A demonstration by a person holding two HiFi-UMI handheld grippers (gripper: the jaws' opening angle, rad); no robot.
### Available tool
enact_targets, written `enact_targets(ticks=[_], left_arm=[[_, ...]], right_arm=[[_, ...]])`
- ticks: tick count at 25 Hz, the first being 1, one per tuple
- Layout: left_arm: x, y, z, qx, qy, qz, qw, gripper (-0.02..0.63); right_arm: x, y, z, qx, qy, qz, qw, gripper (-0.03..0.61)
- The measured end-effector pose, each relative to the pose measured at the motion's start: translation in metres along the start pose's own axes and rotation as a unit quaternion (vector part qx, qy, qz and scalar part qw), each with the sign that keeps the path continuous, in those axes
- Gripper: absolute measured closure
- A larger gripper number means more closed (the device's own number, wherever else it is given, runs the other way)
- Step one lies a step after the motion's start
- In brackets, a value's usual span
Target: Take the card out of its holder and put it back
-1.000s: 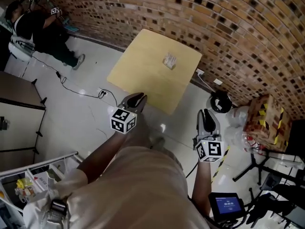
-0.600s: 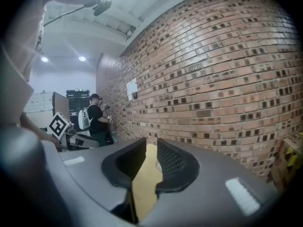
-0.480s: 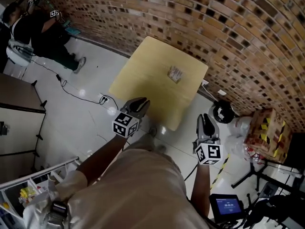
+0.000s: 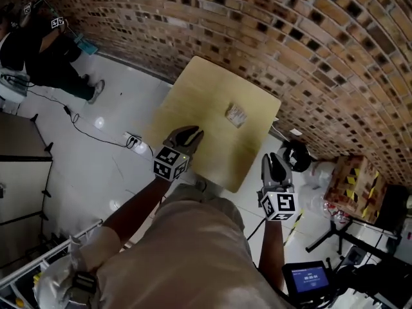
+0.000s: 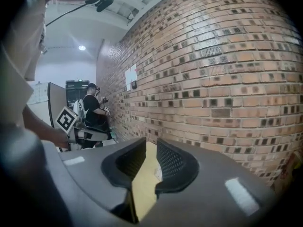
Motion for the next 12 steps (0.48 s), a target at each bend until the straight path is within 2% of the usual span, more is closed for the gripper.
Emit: enact_targets(ticks=[5,8,12], left_arm=[[0.006,-0.018,-0.006,-0.006,0.008,-0.011,0.9999,0.518],[-0.002,-0.027,-0.002,-0.031,0.011,-0.022,0.9992,0.517],[0.005,-0.040,0.007,-0.037,-0.003,-0.021,0.9991,0.517]], right_arm=[[0.019,0.003,-0.006,-0.013,-0.016,-0.005,1.000,0.508],[0.028,0.003,-0.011,-0.013,-0.022,-0.007,1.000,0.509],[0.039,0.006,-0.021,-0.022,-0.021,-0.005,1.000,0.508]])
Point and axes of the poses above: the fingertips, and each gripper's own axes: x forward along the fingers, y to its right, z out of its underside, the point moved 6 cm from there along -x, backward along the fingers, and after that the axes turned 6 degrees about -y, right-handed, at the moved point
